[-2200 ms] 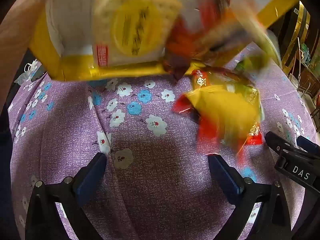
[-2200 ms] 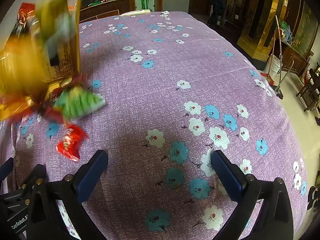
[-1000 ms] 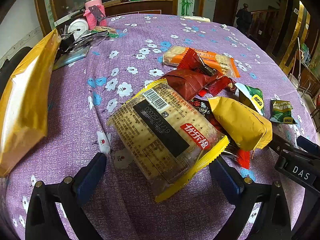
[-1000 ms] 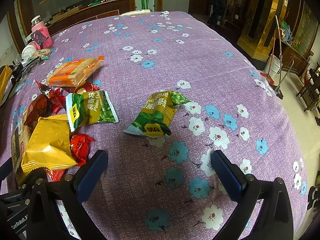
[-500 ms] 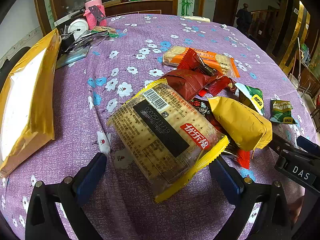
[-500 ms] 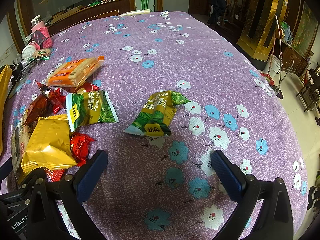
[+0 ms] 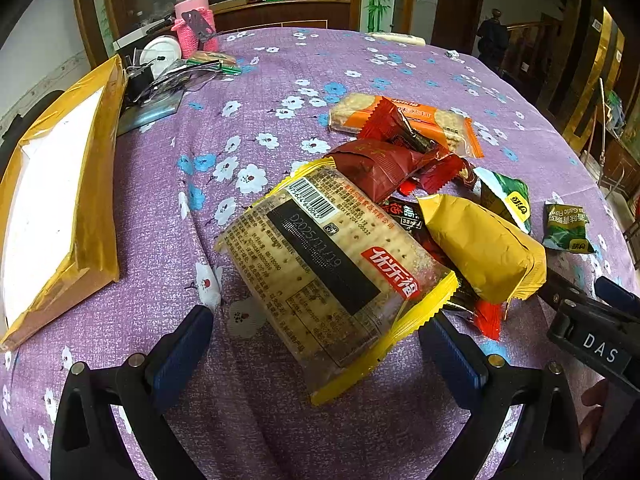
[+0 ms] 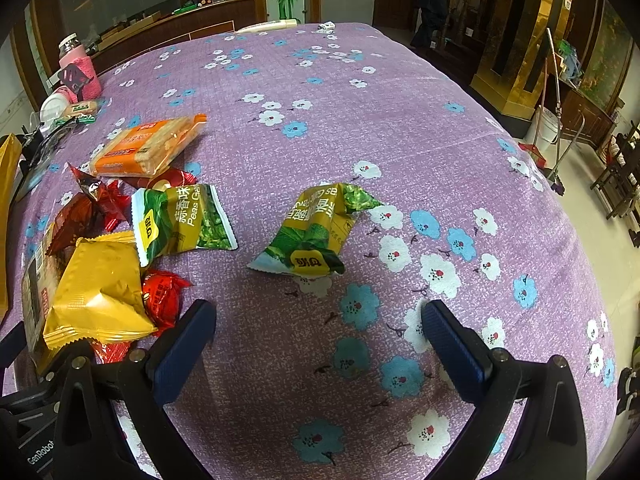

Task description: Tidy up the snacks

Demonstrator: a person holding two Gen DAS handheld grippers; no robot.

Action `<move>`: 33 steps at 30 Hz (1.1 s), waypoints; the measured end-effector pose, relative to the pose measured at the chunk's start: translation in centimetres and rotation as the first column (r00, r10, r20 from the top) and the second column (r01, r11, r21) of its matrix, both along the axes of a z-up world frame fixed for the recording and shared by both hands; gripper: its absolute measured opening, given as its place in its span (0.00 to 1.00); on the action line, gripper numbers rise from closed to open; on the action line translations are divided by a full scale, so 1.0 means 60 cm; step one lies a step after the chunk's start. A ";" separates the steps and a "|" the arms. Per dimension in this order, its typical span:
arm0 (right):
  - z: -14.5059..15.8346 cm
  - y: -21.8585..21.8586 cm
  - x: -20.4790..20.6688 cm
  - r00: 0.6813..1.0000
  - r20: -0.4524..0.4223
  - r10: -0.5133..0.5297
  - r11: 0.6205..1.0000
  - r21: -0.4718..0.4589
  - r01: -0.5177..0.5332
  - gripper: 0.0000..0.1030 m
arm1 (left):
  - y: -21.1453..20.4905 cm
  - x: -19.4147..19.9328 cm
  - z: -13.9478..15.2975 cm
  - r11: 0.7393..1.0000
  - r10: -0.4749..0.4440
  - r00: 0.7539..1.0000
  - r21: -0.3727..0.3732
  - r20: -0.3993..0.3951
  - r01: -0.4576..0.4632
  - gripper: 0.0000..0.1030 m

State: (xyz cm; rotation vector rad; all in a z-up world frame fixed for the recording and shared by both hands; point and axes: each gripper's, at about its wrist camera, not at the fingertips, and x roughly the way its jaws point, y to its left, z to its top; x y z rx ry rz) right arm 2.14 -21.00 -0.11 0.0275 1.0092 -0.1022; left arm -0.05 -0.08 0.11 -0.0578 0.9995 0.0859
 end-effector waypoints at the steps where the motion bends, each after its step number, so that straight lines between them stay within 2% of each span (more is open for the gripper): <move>1: 0.000 0.000 0.000 1.000 0.000 0.000 1.000 0.000 0.000 1.00 | 0.000 -0.001 0.000 1.000 0.000 1.000 0.001 0.000 0.000 1.00; 8: 0.002 -0.004 -0.005 1.000 0.006 0.010 1.000 0.015 -0.010 1.00 | 0.002 -0.010 0.005 0.998 -0.065 0.998 0.001 0.005 0.065 1.00; 14: 0.015 -0.029 -0.018 0.997 0.078 0.029 0.985 0.170 -0.042 1.00 | 0.023 -0.035 0.026 0.987 -0.146 0.988 -0.063 0.041 0.149 0.99; 16: 0.027 -0.038 -0.030 0.991 0.134 0.023 0.976 0.213 -0.051 1.00 | 0.034 -0.041 0.033 0.987 -0.150 0.987 -0.050 0.057 0.153 1.00; 18: 0.038 -0.043 -0.041 0.983 0.183 0.015 0.970 0.235 -0.059 1.00 | 0.048 -0.043 0.041 0.984 -0.158 0.985 -0.069 0.074 0.163 1.00; 19: 0.044 -0.045 -0.048 0.977 0.215 0.017 0.965 0.253 -0.073 1.00 | 0.052 -0.042 0.044 0.983 -0.159 0.984 -0.079 0.078 0.165 0.97; 20: 0.047 -0.046 -0.051 0.973 0.230 0.014 0.963 0.259 -0.075 1.00 | 0.056 -0.041 0.049 0.980 -0.169 0.982 -0.094 0.085 0.177 0.91; 22: 0.051 -0.048 -0.052 0.970 0.244 0.006 0.962 0.263 -0.072 1.00 | 0.056 -0.039 0.055 0.976 -0.182 0.979 -0.105 0.091 0.192 0.87; 24: 0.050 -0.047 -0.050 0.970 0.245 0.006 0.961 0.265 -0.073 1.00 | 0.055 -0.031 0.057 0.977 -0.170 0.981 -0.112 0.091 0.180 0.87; 29: 0.051 -0.051 -0.047 0.968 0.252 -0.001 0.961 0.268 -0.068 1.00 | 0.054 0.013 0.051 0.976 -0.098 0.995 -0.194 0.010 0.098 0.87; 33: 0.051 -0.059 -0.053 0.967 0.256 -0.012 0.957 0.283 -0.063 1.00 | 0.033 0.045 0.050 0.981 -0.071 0.997 -0.184 -0.022 0.066 0.88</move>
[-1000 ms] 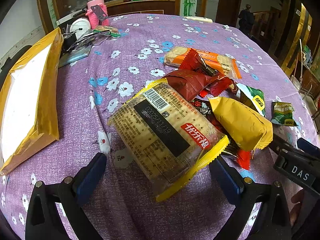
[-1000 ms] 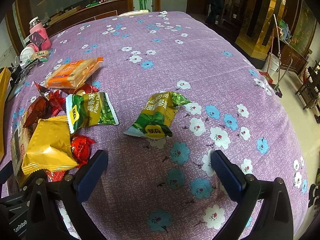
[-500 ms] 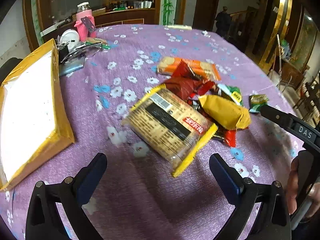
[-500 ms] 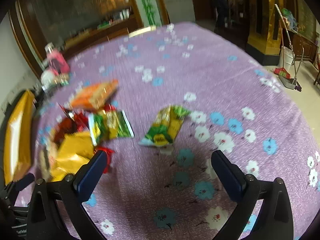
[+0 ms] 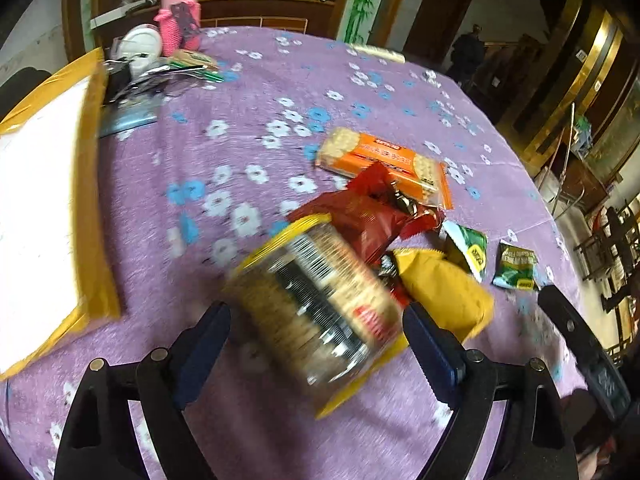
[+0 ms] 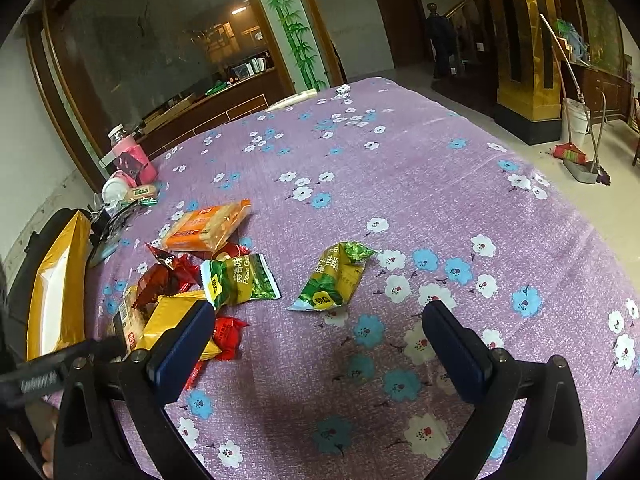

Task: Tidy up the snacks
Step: 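Grasp the beige cracker pack with yellow ends using the left tool, then grasp the yellow pouch with the right tool while the left tool lifts the cracker pack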

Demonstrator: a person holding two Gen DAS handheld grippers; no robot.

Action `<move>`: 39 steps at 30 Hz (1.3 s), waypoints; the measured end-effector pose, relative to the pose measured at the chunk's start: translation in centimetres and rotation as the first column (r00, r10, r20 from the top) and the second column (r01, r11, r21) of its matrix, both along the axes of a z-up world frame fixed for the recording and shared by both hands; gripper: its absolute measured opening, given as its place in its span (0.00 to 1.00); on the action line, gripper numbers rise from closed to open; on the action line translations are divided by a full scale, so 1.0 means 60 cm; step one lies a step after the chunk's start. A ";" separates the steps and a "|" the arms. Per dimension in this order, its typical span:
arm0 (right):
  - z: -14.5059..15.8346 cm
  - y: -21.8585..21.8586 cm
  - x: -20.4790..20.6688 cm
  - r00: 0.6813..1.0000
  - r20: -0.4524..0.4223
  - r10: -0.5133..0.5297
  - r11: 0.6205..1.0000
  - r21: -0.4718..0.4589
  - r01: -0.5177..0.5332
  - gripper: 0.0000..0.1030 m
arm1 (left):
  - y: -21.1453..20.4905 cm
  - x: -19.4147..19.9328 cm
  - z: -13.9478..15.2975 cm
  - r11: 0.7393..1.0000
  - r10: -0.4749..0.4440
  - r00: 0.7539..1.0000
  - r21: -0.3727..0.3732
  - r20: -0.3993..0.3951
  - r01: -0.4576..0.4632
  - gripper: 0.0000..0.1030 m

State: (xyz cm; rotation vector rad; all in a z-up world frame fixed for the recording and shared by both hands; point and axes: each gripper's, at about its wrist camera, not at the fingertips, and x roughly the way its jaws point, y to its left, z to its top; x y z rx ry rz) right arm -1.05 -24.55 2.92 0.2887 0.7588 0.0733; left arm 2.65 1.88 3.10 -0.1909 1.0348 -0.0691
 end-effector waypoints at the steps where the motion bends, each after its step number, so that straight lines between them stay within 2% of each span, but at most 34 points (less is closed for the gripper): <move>1: 0.000 -0.002 0.000 1.000 0.001 -0.002 1.000 0.008 0.002 1.00 | -0.009 0.010 -0.002 0.999 0.010 1.000 0.034 -0.007 -0.010 0.88; 4: -0.001 -0.011 -0.002 1.000 0.001 -0.016 0.999 0.027 0.016 1.00 | -0.023 0.026 -0.004 0.995 0.028 0.999 0.093 0.017 -0.030 0.88; 5: -0.001 -0.013 -0.002 1.000 0.002 -0.020 0.999 0.036 0.020 1.00 | -0.033 0.032 -0.007 0.990 0.010 1.000 0.139 0.024 -0.013 0.88; 7: -0.002 -0.019 -0.003 1.000 0.002 -0.027 0.998 0.053 0.027 1.00 | -0.038 0.032 -0.013 0.984 -0.027 0.999 0.178 0.033 0.021 0.85; 11: -0.004 -0.029 -0.003 0.999 -0.004 -0.042 0.996 0.079 0.042 1.00 | -0.040 0.000 -0.012 0.975 -0.131 0.987 0.193 0.088 0.112 0.83; 14: -0.004 -0.031 -0.004 0.999 -0.006 -0.045 0.995 0.089 0.046 1.00 | -0.025 -0.021 -0.012 0.972 -0.168 0.982 0.181 0.090 0.150 0.78; 19: -0.001 -0.029 -0.005 0.999 0.000 -0.037 0.996 0.081 0.036 1.00 | -0.029 -0.015 -0.031 0.967 -0.176 0.983 0.193 0.047 0.163 0.83; 21: 0.001 -0.026 -0.008 1.000 0.009 -0.027 0.997 0.077 0.026 1.00 | -0.037 -0.014 -0.034 0.961 -0.178 0.982 0.227 0.064 0.159 0.80; 26: 0.011 -0.011 -0.017 0.999 0.047 0.001 0.999 0.047 -0.003 1.00 | -0.004 -0.011 -0.030 0.987 -0.147 0.985 0.082 0.086 0.140 0.77; 29: 0.020 0.024 -0.022 0.993 0.031 0.114 0.993 0.020 -0.115 1.00 | 0.013 -0.013 -0.022 0.991 -0.134 0.984 0.012 0.119 0.133 0.77; 31: 0.027 0.060 -0.025 0.978 0.009 0.207 0.978 0.021 -0.207 1.00 | 0.021 -0.015 -0.014 0.993 -0.118 0.982 -0.001 0.150 0.120 0.77; 34: 0.035 0.105 -0.018 0.960 -0.046 0.275 0.961 -0.016 -0.276 0.99 | 0.033 -0.018 -0.003 0.997 -0.080 0.977 -0.006 0.197 0.083 0.77; 36: 0.032 0.131 -0.001 0.952 -0.094 0.291 0.952 -0.073 -0.298 0.94 | 0.040 -0.019 0.005 0.998 -0.058 0.972 0.014 0.229 0.056 0.77; 38: 0.022 0.145 0.022 0.945 -0.144 0.292 0.946 -0.099 -0.308 0.85 | 0.046 -0.019 0.007 0.999 -0.050 0.969 0.015 0.242 0.048 0.77; 39: 0.017 0.147 0.029 0.943 -0.161 0.292 0.947 -0.091 -0.309 0.77 | 0.051 -0.022 0.008 0.999 -0.046 0.968 0.009 0.245 0.045 0.77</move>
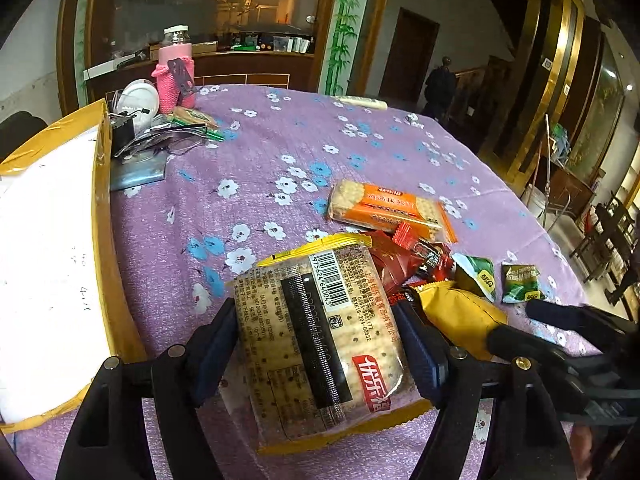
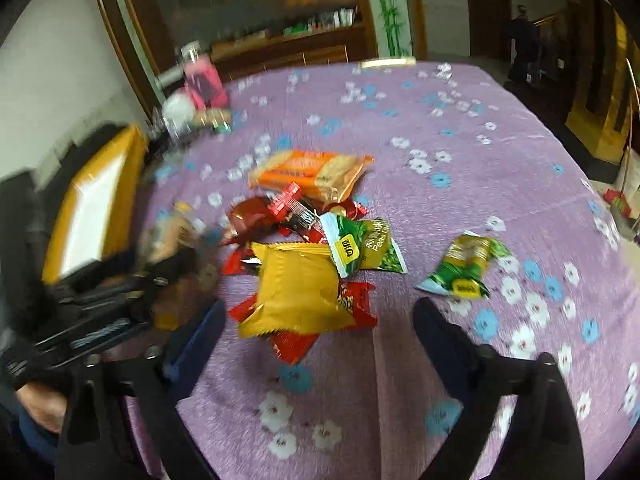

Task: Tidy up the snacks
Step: 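Grasp the yellow pouch with the right tool while the left tool lifts the cracker pack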

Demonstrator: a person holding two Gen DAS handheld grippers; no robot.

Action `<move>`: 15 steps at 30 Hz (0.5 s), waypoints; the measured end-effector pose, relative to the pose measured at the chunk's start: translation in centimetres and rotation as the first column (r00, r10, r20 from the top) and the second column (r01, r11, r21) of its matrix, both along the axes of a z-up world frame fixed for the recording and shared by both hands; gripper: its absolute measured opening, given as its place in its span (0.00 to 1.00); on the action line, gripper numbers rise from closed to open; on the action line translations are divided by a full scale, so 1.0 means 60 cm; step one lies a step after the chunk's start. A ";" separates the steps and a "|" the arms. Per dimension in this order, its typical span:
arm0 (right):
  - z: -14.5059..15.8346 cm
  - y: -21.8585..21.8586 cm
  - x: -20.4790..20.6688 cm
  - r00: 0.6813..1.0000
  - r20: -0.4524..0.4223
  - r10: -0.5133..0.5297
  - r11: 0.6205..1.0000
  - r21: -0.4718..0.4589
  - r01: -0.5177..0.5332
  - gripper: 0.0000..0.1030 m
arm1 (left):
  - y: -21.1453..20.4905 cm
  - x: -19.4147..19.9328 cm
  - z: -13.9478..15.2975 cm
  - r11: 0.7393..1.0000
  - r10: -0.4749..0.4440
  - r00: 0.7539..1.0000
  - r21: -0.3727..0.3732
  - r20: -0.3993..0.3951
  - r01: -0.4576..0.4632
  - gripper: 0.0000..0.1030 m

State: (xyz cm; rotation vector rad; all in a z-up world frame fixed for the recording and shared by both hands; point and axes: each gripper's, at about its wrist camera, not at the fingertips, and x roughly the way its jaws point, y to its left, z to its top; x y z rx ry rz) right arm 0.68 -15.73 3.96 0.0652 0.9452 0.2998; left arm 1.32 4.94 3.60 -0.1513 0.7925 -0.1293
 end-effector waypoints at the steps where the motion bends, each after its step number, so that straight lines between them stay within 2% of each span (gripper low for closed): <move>1: -0.009 0.005 0.014 0.999 -0.035 0.008 1.000 0.008 -0.008 0.70 | 0.002 -0.001 0.001 1.000 0.005 1.000 -0.001 0.003 -0.005 0.77; 4: -0.027 0.017 0.035 0.996 -0.083 0.016 1.000 0.002 -0.015 0.65 | 0.008 0.002 0.003 1.000 0.012 1.000 -0.004 0.013 -0.012 0.77; 9: -0.031 0.042 0.020 1.000 -0.020 0.008 0.997 -0.076 -0.009 0.57 | 0.008 -0.002 0.005 1.000 0.013 1.000 0.002 0.024 -0.013 0.77; 11: -0.030 0.038 0.015 1.000 0.001 0.008 0.998 -0.055 -0.008 0.54 | 0.008 -0.002 0.004 1.000 0.016 1.000 -0.001 0.022 -0.016 0.77; 15: -0.022 0.023 0.008 0.997 0.072 0.013 0.998 0.055 -0.017 0.47 | 0.009 -0.005 0.003 1.000 0.027 0.999 -0.008 0.025 -0.027 0.77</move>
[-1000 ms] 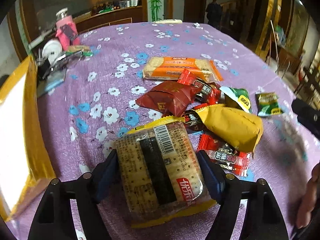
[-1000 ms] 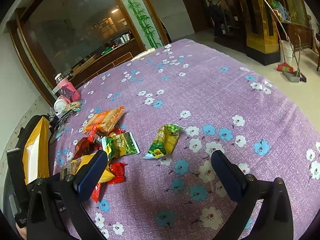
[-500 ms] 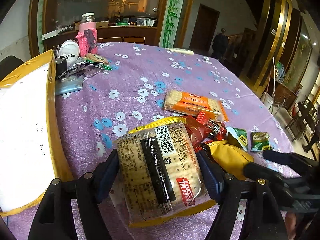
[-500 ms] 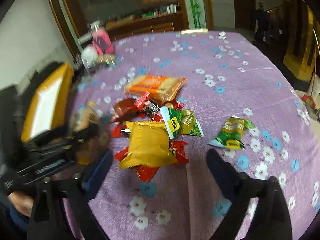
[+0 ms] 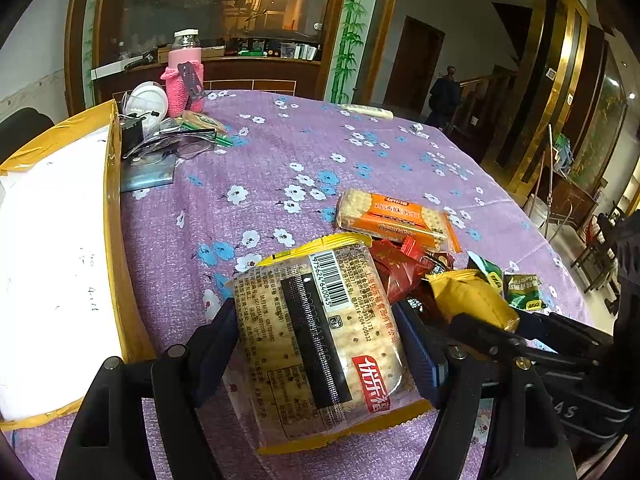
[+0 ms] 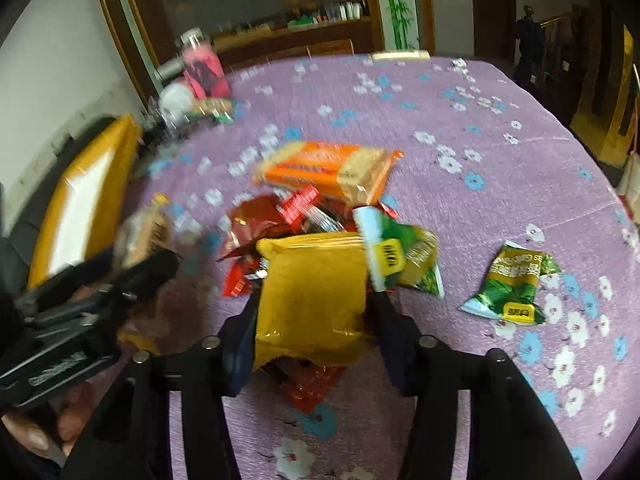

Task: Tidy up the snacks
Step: 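Grasp the yellow pouch with the right tool while the left tool lifts the cracker pack, then carry the cracker pack and yellow pouch toward the white yellow-edged box with both tools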

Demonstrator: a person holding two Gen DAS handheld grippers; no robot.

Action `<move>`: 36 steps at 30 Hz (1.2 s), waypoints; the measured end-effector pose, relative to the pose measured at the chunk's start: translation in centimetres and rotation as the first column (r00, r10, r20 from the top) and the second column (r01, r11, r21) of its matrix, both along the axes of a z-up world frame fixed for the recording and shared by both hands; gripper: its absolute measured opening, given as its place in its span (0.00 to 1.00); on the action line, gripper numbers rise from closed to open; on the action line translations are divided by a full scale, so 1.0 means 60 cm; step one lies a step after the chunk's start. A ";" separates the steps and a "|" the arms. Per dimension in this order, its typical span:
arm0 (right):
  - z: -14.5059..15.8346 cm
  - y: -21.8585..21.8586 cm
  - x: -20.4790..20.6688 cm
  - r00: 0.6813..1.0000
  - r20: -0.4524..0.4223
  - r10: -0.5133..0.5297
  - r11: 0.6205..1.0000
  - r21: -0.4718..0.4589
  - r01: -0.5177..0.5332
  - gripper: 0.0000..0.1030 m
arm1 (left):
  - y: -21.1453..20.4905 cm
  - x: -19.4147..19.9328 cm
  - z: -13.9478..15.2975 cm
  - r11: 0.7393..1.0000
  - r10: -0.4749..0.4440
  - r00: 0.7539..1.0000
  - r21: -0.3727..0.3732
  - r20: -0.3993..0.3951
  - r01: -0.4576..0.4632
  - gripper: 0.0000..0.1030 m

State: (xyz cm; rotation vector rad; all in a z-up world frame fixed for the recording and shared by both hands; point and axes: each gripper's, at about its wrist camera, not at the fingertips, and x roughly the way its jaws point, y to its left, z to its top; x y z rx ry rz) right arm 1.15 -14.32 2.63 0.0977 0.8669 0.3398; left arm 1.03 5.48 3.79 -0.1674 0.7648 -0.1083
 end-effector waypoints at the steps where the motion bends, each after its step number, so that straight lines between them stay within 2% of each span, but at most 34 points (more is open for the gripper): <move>1: 0.001 -0.006 -0.002 1.000 0.016 -0.004 1.000 0.020 0.003 0.46 | 0.000 -0.001 0.000 1.000 0.003 1.000 -0.001 0.001 -0.003 0.77; 11: 0.033 -0.016 -0.013 0.996 0.087 0.033 0.984 0.169 -0.047 0.46 | 0.004 -0.002 0.000 1.000 0.014 1.000 -0.014 0.005 -0.014 0.77; 21: 0.042 -0.018 -0.019 0.992 0.126 0.027 0.982 0.181 -0.050 0.46 | 0.006 -0.006 0.002 1.000 0.021 1.000 -0.010 0.017 -0.021 0.77; 25: 0.038 -0.021 -0.022 0.995 0.102 0.004 0.982 0.188 -0.023 0.46 | 0.006 -0.006 0.002 1.000 0.021 1.000 -0.011 0.019 -0.020 0.77; 32: 0.034 -0.035 -0.065 0.996 0.081 -0.030 0.977 0.214 0.012 0.46 | 0.006 -0.025 0.017 1.000 -0.001 0.999 -0.028 0.037 0.002 0.75; 36: 0.049 -0.034 -0.082 0.995 0.093 -0.032 0.975 0.223 0.010 0.46 | 0.021 -0.047 0.033 0.998 0.007 0.998 -0.055 0.056 -0.004 0.74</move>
